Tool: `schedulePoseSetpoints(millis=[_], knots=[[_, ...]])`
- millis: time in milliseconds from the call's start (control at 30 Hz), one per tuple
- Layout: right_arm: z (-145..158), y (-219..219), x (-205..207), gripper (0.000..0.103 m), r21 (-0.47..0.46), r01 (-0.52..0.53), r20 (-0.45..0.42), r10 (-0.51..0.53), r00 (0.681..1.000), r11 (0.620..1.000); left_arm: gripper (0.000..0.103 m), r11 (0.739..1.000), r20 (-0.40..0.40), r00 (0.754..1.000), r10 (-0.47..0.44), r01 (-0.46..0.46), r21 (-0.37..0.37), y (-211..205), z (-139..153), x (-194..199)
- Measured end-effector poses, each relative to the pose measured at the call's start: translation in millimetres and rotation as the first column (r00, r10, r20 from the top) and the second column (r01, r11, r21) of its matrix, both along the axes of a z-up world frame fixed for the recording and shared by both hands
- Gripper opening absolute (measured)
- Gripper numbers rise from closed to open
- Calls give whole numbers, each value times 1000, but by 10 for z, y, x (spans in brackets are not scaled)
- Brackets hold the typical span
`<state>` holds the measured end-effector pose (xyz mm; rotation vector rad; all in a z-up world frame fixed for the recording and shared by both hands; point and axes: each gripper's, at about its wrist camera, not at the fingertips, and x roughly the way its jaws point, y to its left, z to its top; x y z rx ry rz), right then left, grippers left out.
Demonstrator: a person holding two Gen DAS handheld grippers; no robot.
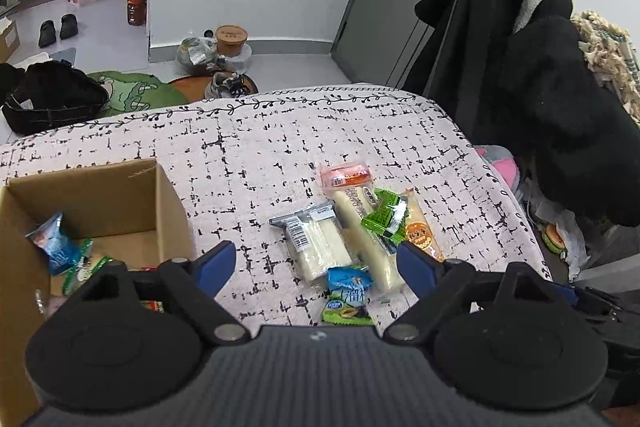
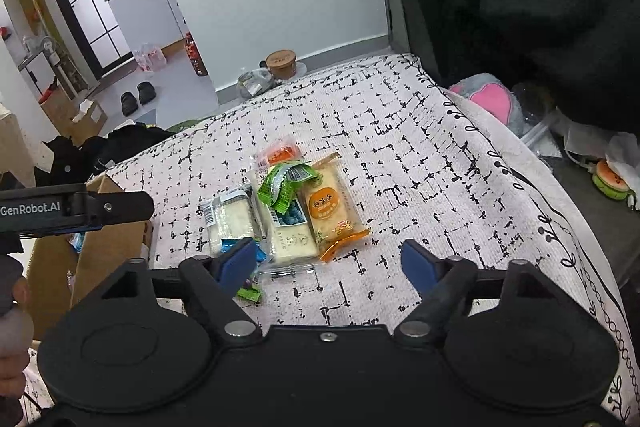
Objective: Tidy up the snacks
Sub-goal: 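Grasp the white bread packet with the left tool while the right grasps the orange-labelled bread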
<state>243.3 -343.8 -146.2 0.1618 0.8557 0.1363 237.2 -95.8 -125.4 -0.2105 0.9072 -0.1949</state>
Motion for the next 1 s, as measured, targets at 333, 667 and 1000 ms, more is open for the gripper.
schedulePoseSetpoints(millis=[333,667,1000], knots=[[-209,-129,302,64,15,-3,-66,4,998,1000,77,1000,-79,997,8,-8,11,-145,-288,303],[-385,-109,544,58,32,-30,-104,34,994,999,74,1000,-137,990,19,-16,24,-279,-565,615],[-471,-66,740,57,23,-33,-108,35,994,999,73,995,-187,982,28,-10,95,-439,-817,883]])
